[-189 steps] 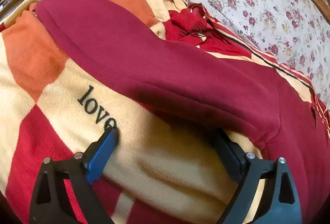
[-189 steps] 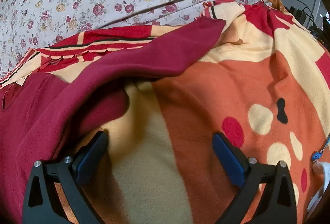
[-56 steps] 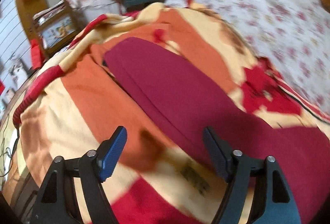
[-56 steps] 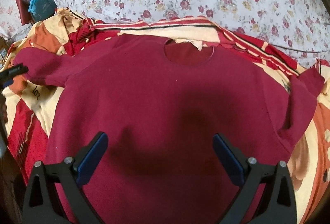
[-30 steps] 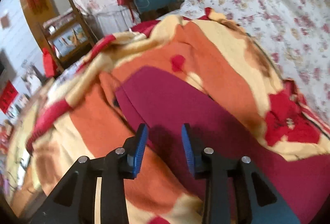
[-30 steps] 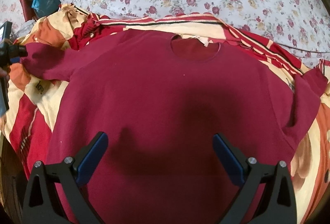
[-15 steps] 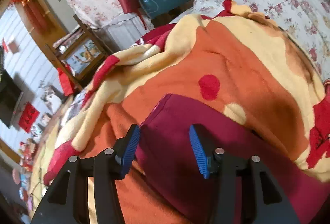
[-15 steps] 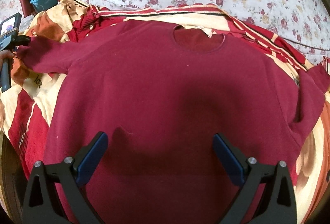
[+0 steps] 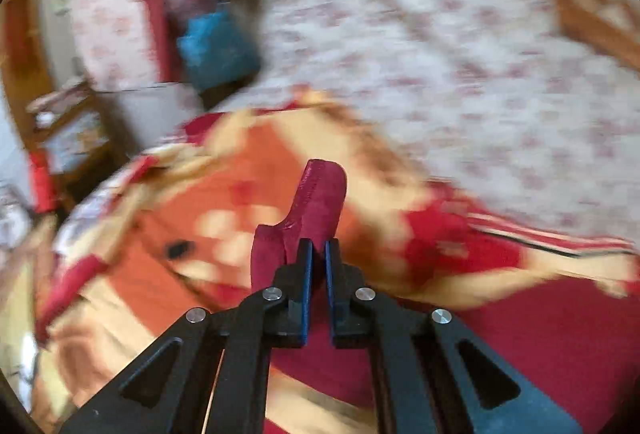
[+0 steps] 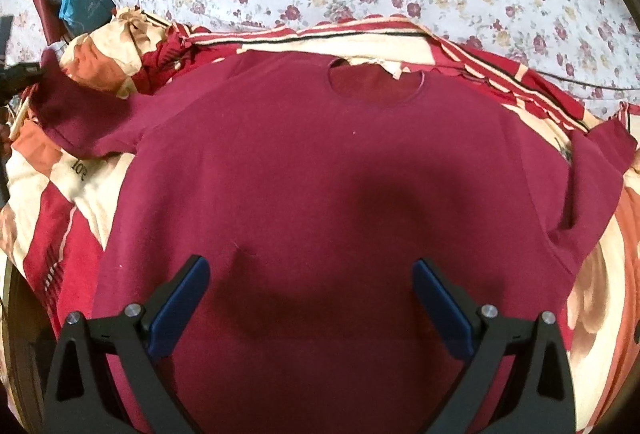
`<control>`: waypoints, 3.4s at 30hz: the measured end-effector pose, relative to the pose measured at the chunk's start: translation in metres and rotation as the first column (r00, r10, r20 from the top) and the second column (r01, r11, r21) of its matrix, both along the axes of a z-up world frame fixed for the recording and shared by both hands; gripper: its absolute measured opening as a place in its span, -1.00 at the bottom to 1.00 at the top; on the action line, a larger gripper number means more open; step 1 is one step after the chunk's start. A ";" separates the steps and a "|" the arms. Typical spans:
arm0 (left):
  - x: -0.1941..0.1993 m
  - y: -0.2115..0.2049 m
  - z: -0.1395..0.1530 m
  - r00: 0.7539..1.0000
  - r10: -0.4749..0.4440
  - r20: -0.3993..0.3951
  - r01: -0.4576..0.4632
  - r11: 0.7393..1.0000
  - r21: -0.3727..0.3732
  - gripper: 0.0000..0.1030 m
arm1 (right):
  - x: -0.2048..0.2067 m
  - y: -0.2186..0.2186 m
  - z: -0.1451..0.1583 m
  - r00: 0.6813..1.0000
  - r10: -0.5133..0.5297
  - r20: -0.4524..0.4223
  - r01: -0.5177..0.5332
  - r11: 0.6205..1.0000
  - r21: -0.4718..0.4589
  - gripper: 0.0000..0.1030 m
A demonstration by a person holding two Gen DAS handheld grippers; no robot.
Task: Fold small clothes
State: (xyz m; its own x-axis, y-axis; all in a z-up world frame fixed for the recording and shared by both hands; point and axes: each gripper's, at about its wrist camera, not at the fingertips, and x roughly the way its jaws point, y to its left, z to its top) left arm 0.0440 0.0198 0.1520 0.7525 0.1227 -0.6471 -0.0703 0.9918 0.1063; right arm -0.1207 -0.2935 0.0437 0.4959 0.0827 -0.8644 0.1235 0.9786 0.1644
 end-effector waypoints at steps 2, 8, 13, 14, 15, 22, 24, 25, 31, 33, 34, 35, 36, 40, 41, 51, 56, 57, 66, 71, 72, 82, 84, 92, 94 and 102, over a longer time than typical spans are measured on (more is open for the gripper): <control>-0.019 -0.030 0.006 0.994 -0.111 -0.020 0.109 0.989 -0.105 -1.00 | -0.001 -0.005 0.003 1.000 -0.010 0.012 0.010 1.000 0.008 0.99; -0.059 -0.137 -0.004 0.930 -0.363 -0.054 0.336 0.901 -0.274 -1.00 | -0.010 -0.040 0.015 0.996 -0.071 0.058 0.067 0.995 0.072 0.99; -0.073 -0.215 -0.042 0.868 -0.485 -0.105 0.426 0.837 -0.343 -1.00 | -0.023 -0.081 0.017 0.987 -0.147 0.058 0.143 0.987 0.073 0.99; -0.075 -0.226 -0.050 0.856 -0.505 -0.109 0.443 0.827 -0.347 -1.00 | -0.026 -0.089 0.016 0.985 -0.163 0.055 0.159 0.985 0.073 0.99; -0.080 -0.235 -0.055 0.849 -0.517 -0.112 0.453 0.820 -0.350 -1.00 | -0.028 -0.096 0.013 0.983 -0.178 0.051 0.174 0.982 0.079 0.99; -0.084 -0.269 -0.097 0.766 -0.611 -0.197 0.500 0.760 -0.415 -0.89 | -0.028 -0.117 0.005 0.980 -0.193 0.045 0.187 0.976 0.110 0.99; -0.090 -0.253 -0.083 0.776 -0.608 -0.169 0.508 0.760 -0.405 -0.82 | -0.025 -0.117 0.007 0.982 -0.181 0.053 0.174 0.978 0.116 0.99; -0.093 -0.241 -0.074 0.784 -0.603 -0.147 0.513 0.762 -0.395 -0.70 | -0.022 -0.116 0.008 0.983 -0.174 0.061 0.166 0.979 0.118 0.99; -0.097 -0.153 -0.044 0.884 -0.459 -0.088 0.422 0.865 -0.270 -0.44 | 0.011 -0.088 0.007 0.993 -0.072 0.092 0.059 0.989 0.138 0.90; -0.094 -0.126 -0.050 0.919 -0.378 -0.108 0.353 0.914 -0.200 -0.44 | 0.028 -0.073 0.004 0.996 -0.027 0.088 0.014 0.989 0.148 0.83; -0.092 -0.113 -0.055 0.932 -0.343 -0.118 0.320 0.931 -0.178 -0.44 | 0.033 -0.066 0.004 0.996 -0.011 0.089 -0.002 0.988 0.151 0.80; -0.091 -0.103 -0.060 0.938 -0.320 -0.129 0.297 0.940 -0.170 -0.44 | 0.041 -0.058 0.002 0.996 0.007 0.089 -0.021 0.988 0.155 0.79; -0.089 -0.092 -0.067 0.945 -0.289 -0.152 0.265 0.950 -0.163 -0.44 | 0.049 -0.052 0.000 0.996 0.020 0.083 -0.033 0.987 0.159 0.75; -0.082 -0.055 -0.094 0.956 -0.180 -0.233 0.143 0.976 -0.166 -0.44 | 0.082 -0.029 -0.020 0.997 0.070 0.041 -0.076 0.979 0.190 -0.16; -0.082 -0.049 -0.098 0.956 -0.162 -0.245 0.123 0.978 -0.167 -0.44 | 0.087 -0.024 -0.025 0.996 0.078 0.031 -0.082 0.984 0.160 -0.47; -0.080 -0.048 -0.105 0.956 -0.136 -0.260 0.091 0.980 -0.176 -0.44 | 0.036 -0.094 0.050 0.969 -0.081 0.233 0.064 0.995 0.080 -0.83; -0.081 -0.066 -0.100 0.954 -0.167 -0.248 0.120 0.974 -0.195 -0.44 | 0.025 -0.142 0.034 0.959 -0.226 0.173 0.233 0.972 -0.019 -0.90; -0.081 -0.069 -0.097 0.955 -0.173 -0.241 0.124 0.971 -0.207 -0.44 | 0.025 -0.149 0.028 0.957 -0.245 0.155 0.250 0.968 -0.011 -0.93; -0.066 -0.106 -0.083 0.957 -0.212 -0.199 0.164 0.959 -0.230 -0.44 | 0.015 -0.172 0.015 0.948 -0.290 0.134 0.291 0.957 0.012 -0.87; -0.051 -0.120 -0.108 0.943 -0.200 -0.266 0.158 0.972 -0.171 -0.44 | 0.020 -0.180 0.002 0.952 -0.294 0.086 0.289 0.955 0.066 0.12; -0.049 -0.120 -0.112 0.941 -0.196 -0.276 0.154 0.974 -0.169 -0.44 | 0.026 -0.173 -0.002 0.963 -0.258 0.076 0.257 0.966 0.025 0.12; -0.052 -0.119 -0.123 0.940 -0.200 -0.276 0.157 0.973 -0.171 -0.34 | 0.036 -0.163 -0.004 0.971 -0.205 0.125 0.214 0.975 -0.060 -0.90; -0.053 -0.123 -0.125 0.942 -0.200 -0.271 0.161 0.974 -0.159 -0.31 | 0.038 -0.171 -0.008 0.965 -0.236 0.110 0.245 0.967 -0.072 -0.90; -0.059 -0.124 -0.104 0.952 -0.199 -0.234 0.168 0.975 -0.143 -0.31 | 0.021 -0.174 0.004 0.955 -0.269 0.126 0.275 0.961 -0.033 -0.27; -0.059 -0.127 -0.093 0.957 -0.213 -0.198 0.181 0.969 -0.165 -0.31 | 0.019 -0.163 0.009 0.969 -0.220 0.115 0.225 0.974 -0.033 -0.27; -0.043 -0.160 -0.119 0.931 -0.233 -0.282 0.200 0.969 -0.142 -0.31 | 0.031 -0.137 -0.021 0.990 -0.144 0.007 0.144 0.988 -0.054 -0.28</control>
